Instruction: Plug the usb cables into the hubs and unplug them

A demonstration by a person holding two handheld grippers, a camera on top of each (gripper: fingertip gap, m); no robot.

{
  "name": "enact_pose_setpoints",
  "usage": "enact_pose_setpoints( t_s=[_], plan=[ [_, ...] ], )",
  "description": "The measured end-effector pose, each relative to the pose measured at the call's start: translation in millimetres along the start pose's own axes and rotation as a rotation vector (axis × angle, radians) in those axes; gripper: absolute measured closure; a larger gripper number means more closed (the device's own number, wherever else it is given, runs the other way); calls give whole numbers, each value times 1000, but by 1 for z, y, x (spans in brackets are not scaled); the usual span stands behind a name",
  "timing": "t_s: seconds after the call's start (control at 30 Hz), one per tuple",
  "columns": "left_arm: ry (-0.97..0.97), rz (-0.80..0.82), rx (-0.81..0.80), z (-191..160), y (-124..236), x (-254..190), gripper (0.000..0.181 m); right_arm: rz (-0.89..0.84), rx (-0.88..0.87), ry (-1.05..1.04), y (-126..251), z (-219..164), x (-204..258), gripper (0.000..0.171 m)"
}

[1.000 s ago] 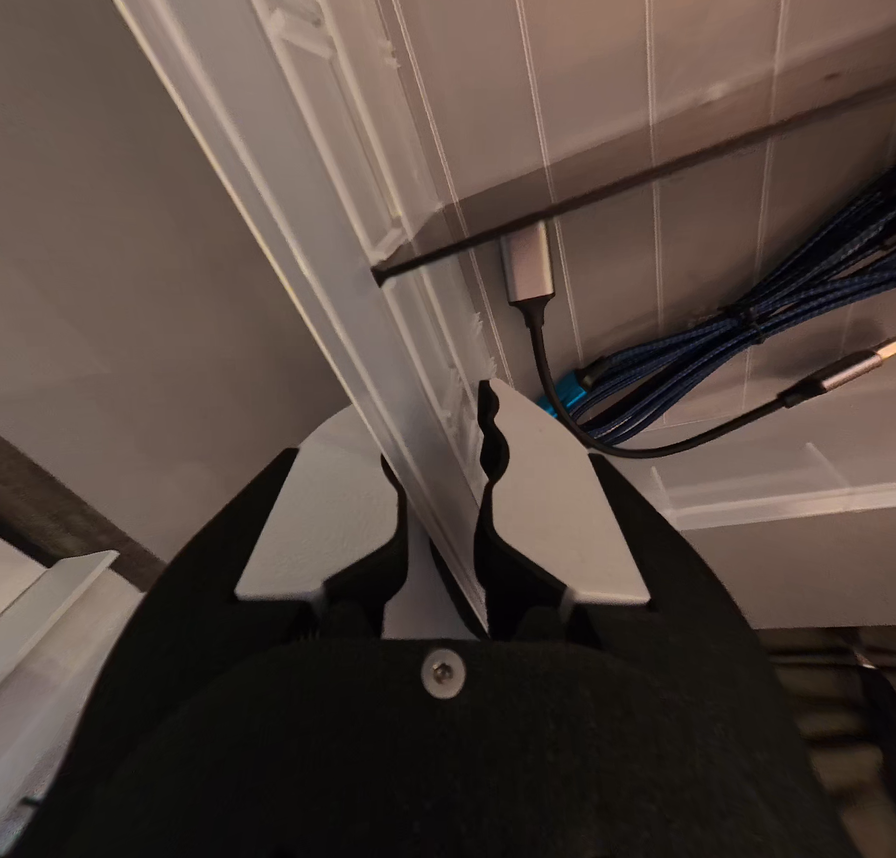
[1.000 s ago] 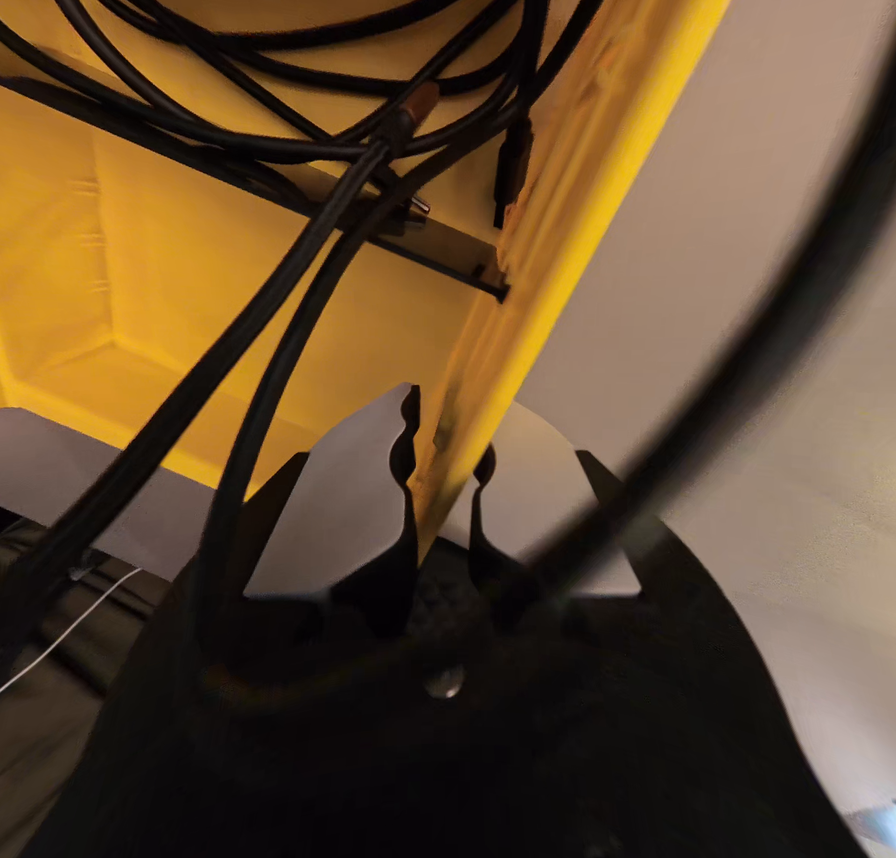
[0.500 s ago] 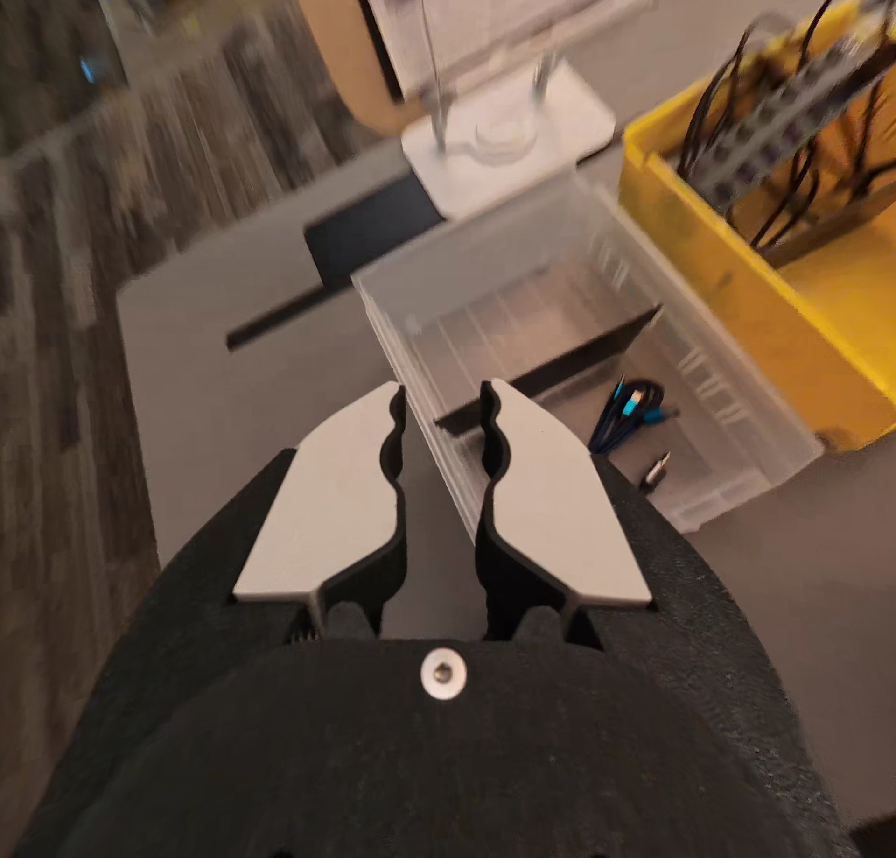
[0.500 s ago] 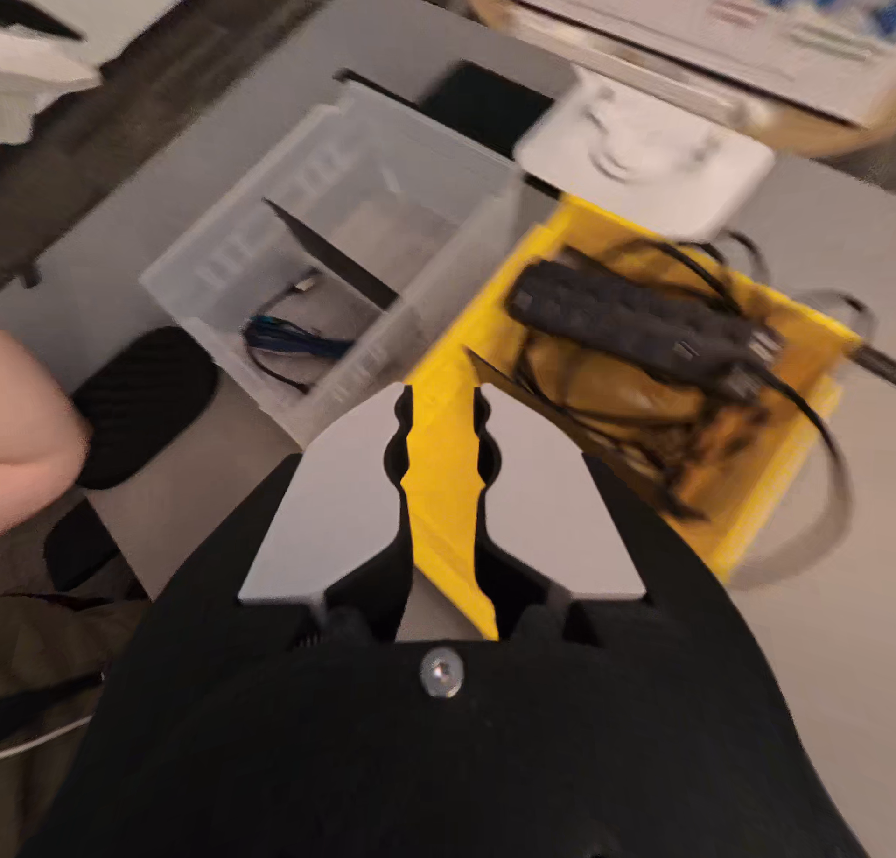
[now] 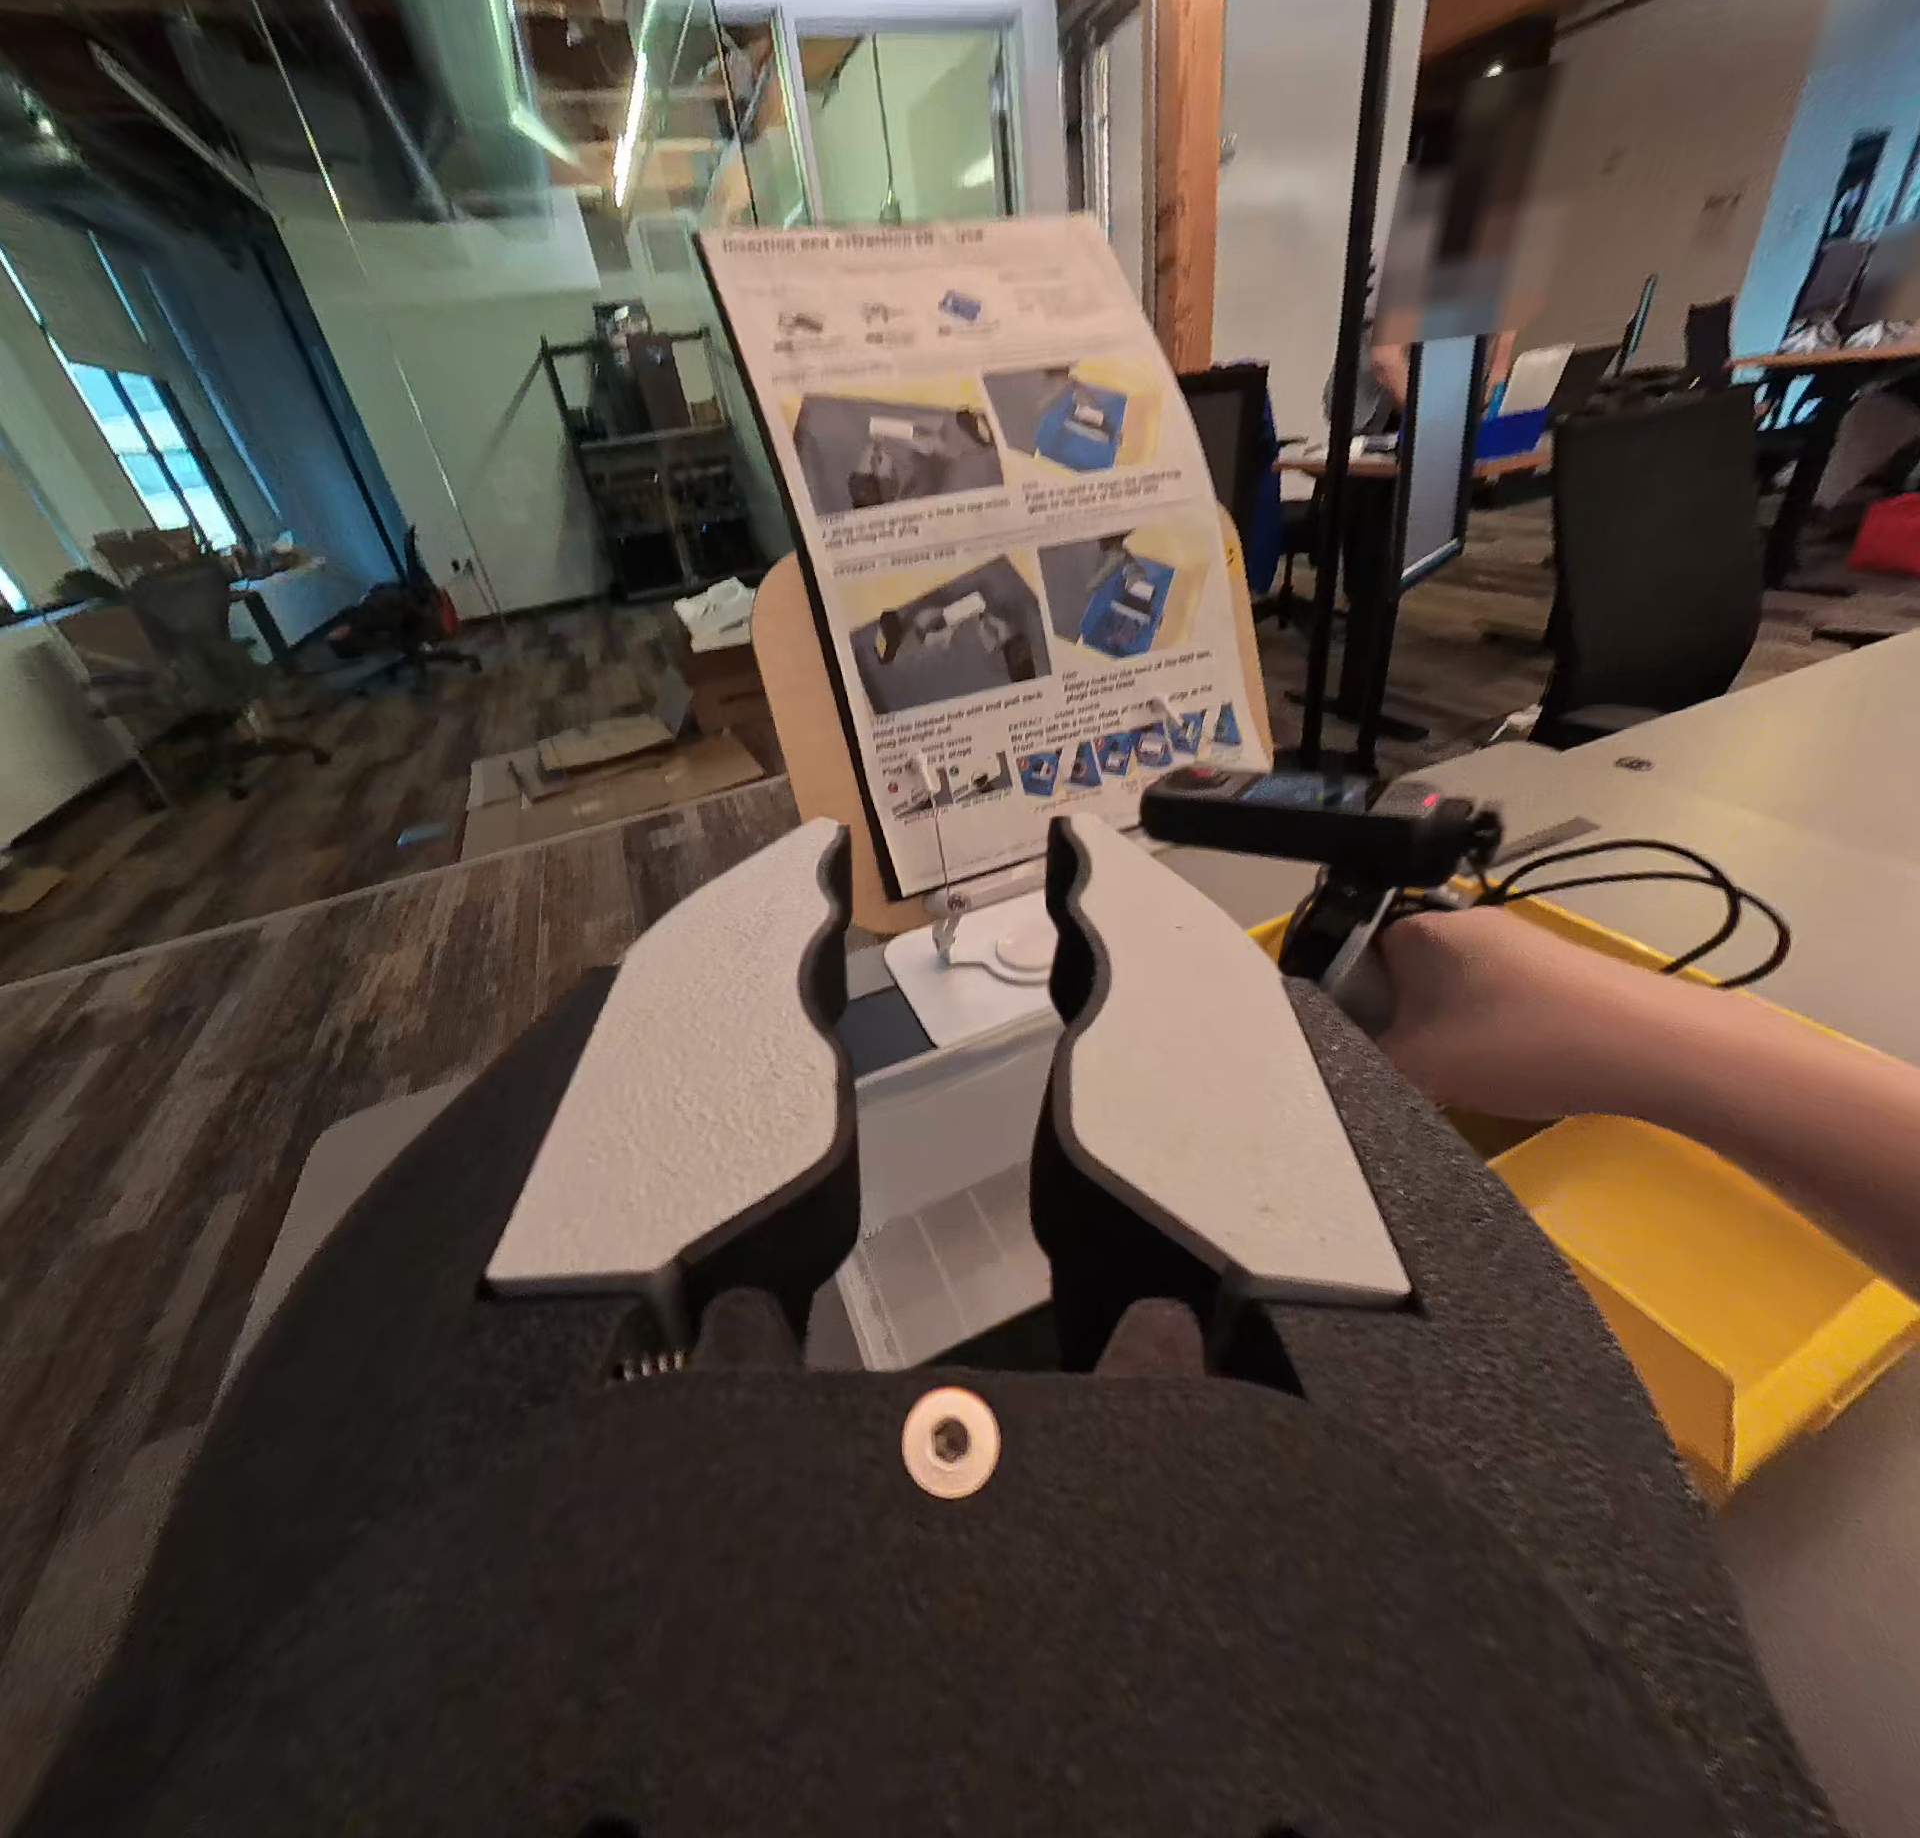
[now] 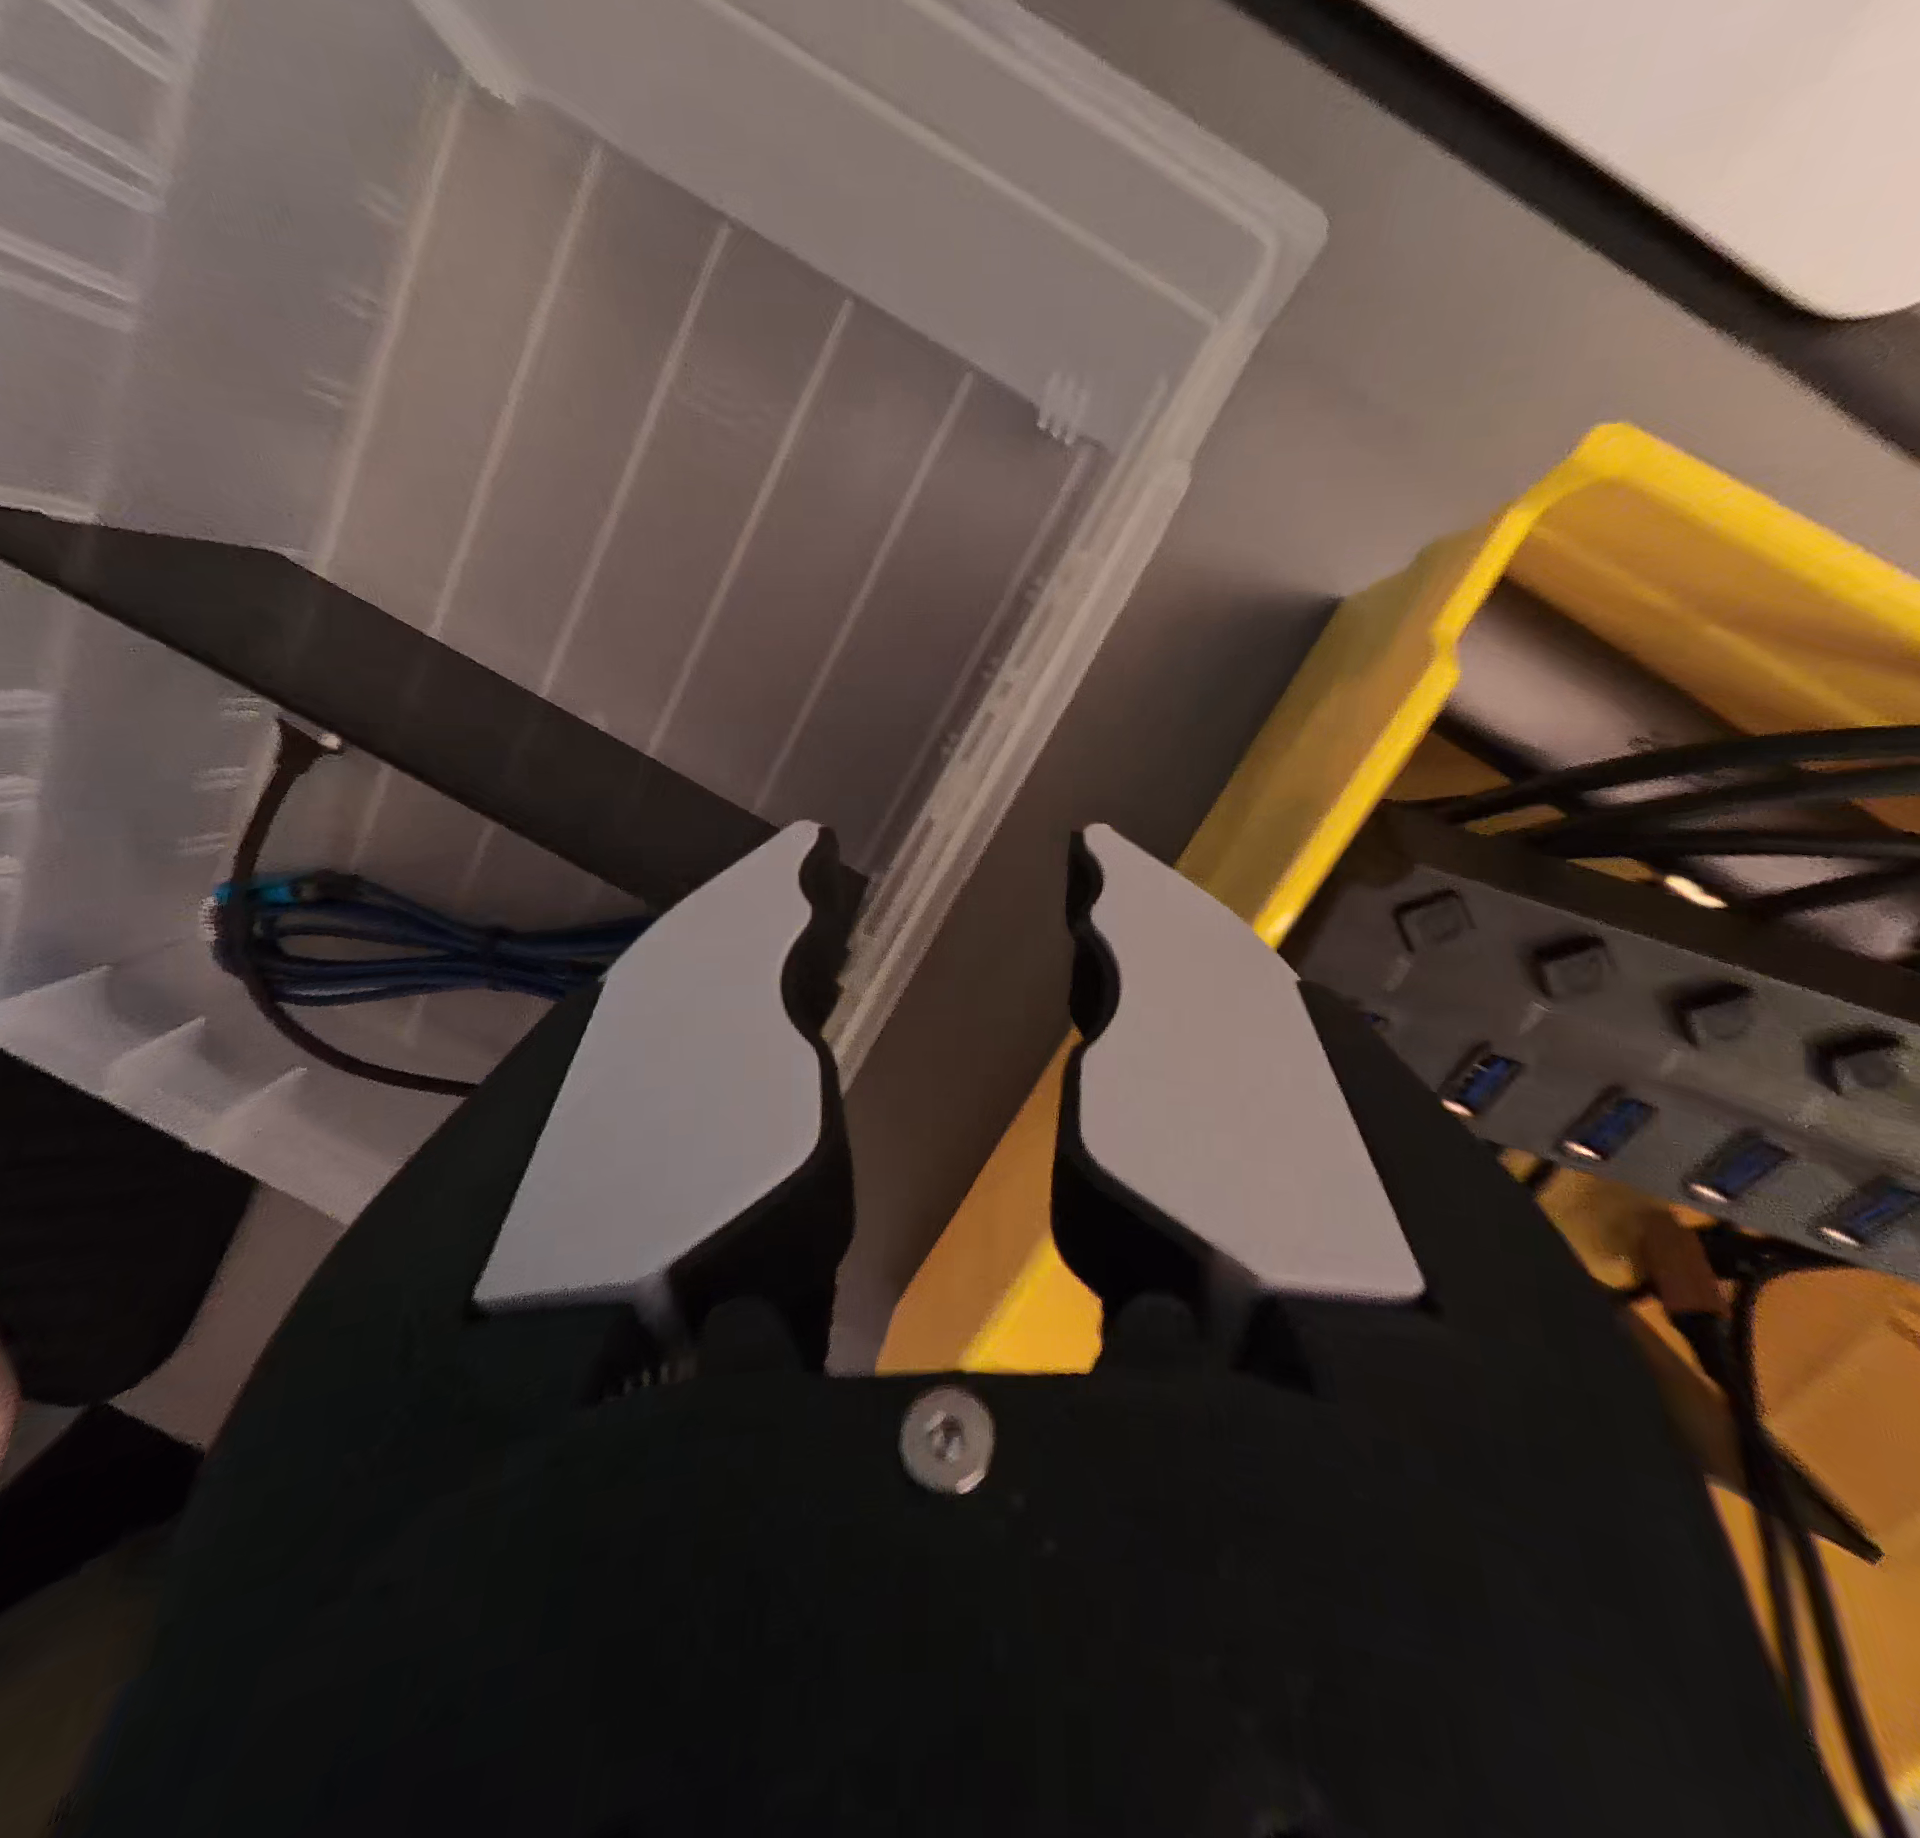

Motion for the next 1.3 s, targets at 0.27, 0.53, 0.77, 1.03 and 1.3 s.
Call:
enact_pose_setpoints(
  t_s=[0.27, 0.53, 0.77, 1.03, 1.3],
  plan=[
    [-41, -11, -10, 0, 0, -5, 148, 24, 158, -184, -43, 14, -9, 158],
    [-78, -34, 25, -3, -4, -10, 151, -13, 246, -219, -53, 19, -5, 163],
    [-93, -28, 17, -3, -3, -12, 152, 70, 213, -235, -36, 30, 1, 164],
    [-84, -59, 12, 4, 11, -17, 152, -59, 239, -83, 32, 55, 11, 164],
    [-72, -115, -35, 11, 23, -31, 151, 51, 53, -137, 168, 55, -37, 164]
  ],
)
Point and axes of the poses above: each gripper's, where its closed fingertips meet, y back along the fingers, z out of its top, x = y × z across the jaws, the point moved 9 cm from there along y, back along the fingers, and after that the axes turned 3 degrees about z, right-handed, at the moved point
